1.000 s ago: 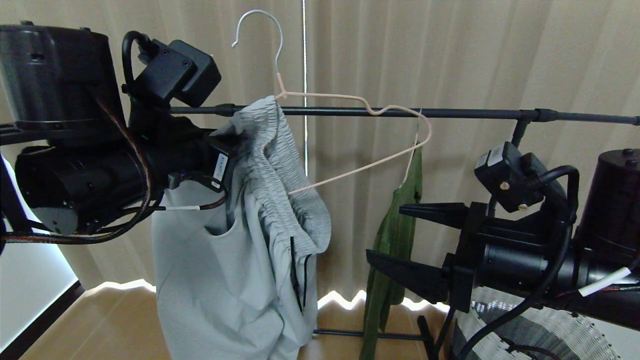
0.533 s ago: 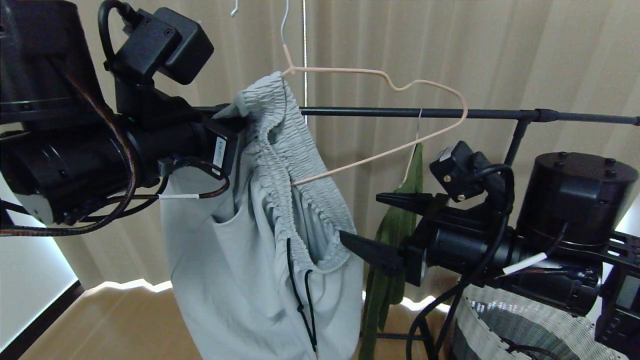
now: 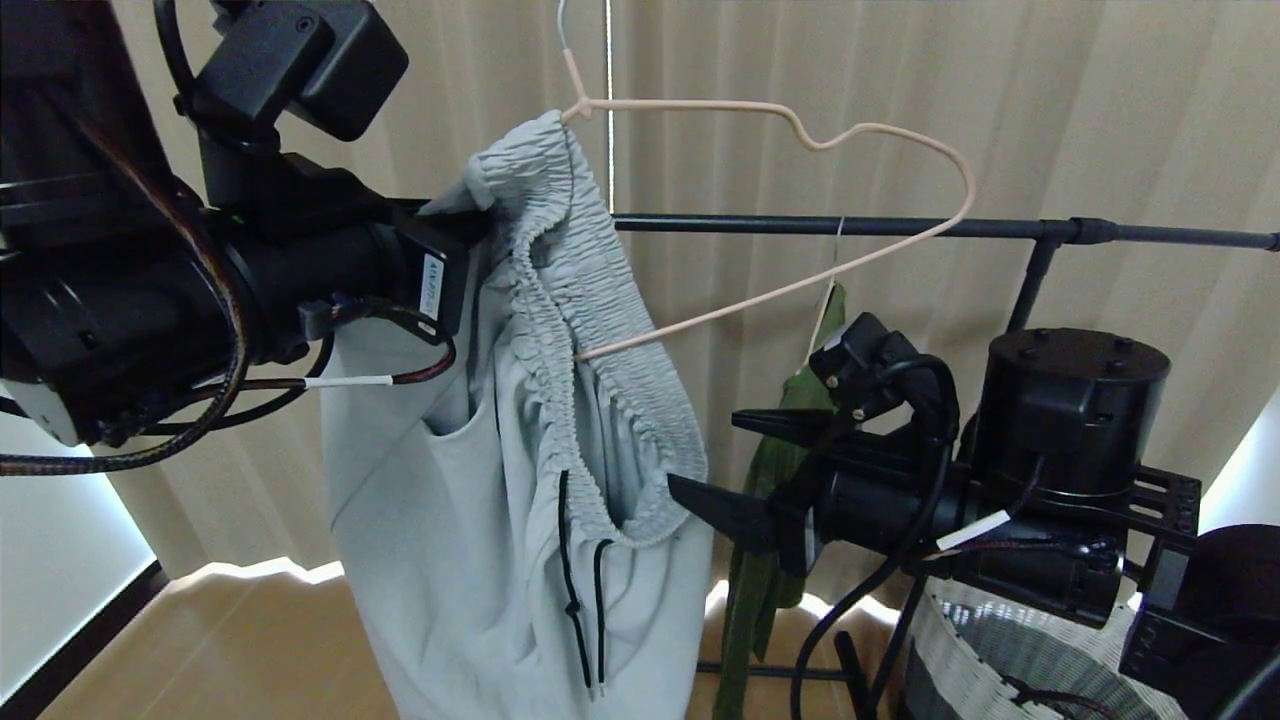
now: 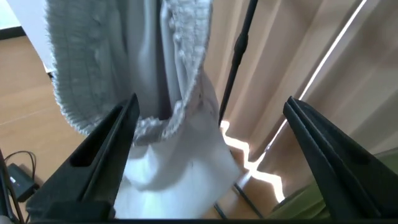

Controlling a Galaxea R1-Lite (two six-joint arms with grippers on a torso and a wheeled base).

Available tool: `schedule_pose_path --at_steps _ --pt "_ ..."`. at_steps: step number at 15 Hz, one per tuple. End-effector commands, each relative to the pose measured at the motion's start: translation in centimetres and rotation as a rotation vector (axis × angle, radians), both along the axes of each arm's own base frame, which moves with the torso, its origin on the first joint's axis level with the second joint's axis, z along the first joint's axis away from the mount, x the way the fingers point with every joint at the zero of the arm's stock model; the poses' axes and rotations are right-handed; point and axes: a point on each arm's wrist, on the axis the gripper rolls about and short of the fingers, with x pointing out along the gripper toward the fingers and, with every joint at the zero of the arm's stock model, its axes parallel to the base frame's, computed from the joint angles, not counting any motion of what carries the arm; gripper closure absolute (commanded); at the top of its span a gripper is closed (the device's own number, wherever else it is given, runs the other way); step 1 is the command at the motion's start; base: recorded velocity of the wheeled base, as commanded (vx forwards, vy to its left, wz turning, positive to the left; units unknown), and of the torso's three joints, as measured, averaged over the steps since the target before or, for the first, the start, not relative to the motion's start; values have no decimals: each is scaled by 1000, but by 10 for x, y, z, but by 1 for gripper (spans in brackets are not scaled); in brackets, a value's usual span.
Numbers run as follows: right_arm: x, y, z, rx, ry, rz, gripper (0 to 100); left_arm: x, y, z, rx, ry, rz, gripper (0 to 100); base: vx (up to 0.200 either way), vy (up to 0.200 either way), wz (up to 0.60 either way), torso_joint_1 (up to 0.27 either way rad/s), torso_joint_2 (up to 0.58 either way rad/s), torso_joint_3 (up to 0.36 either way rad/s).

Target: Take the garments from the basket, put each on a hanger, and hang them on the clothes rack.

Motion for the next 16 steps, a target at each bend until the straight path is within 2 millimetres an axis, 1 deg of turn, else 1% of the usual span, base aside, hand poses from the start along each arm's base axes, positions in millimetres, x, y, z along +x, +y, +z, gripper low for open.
schedule_pose_path --at_steps 1,4,6,8,12,13,15,16 --pt "0 1 -2 -3 4 1 100 -4 2 4 -11 -12 -2 100 0 0 0 0 0 0" --pt "1 1 -2 -6 5 3 100 -10 2 7 -18 -22 -52 100 0 0 0 0 0 0" --pt "0 1 0 -2 0 1 100 -10 1 7 -18 -22 -55 100 0 0 0 0 0 0" --pt "3 -6 0 -5 0 -29 100 -10 2 6 -9 -25 -52 100 0 0 0 0 0 0" --pt "18 -41 3 -32 -12 -199 100 -12 6 9 -14 -36 -43 100 0 0 0 0 0 0" --pt "19 -44 3 -39 -13 -205 100 -12 6 9 -14 -36 -43 100 0 0 0 0 0 0" --pt "27 -71 10 -94 -61 -286 100 -12 6 5 14 -29 -44 100 0 0 0 0 0 0" --pt "29 -79 13 -95 -74 -313 100 -12 8 0 51 -27 -37 100 0 0 0 0 0 0"
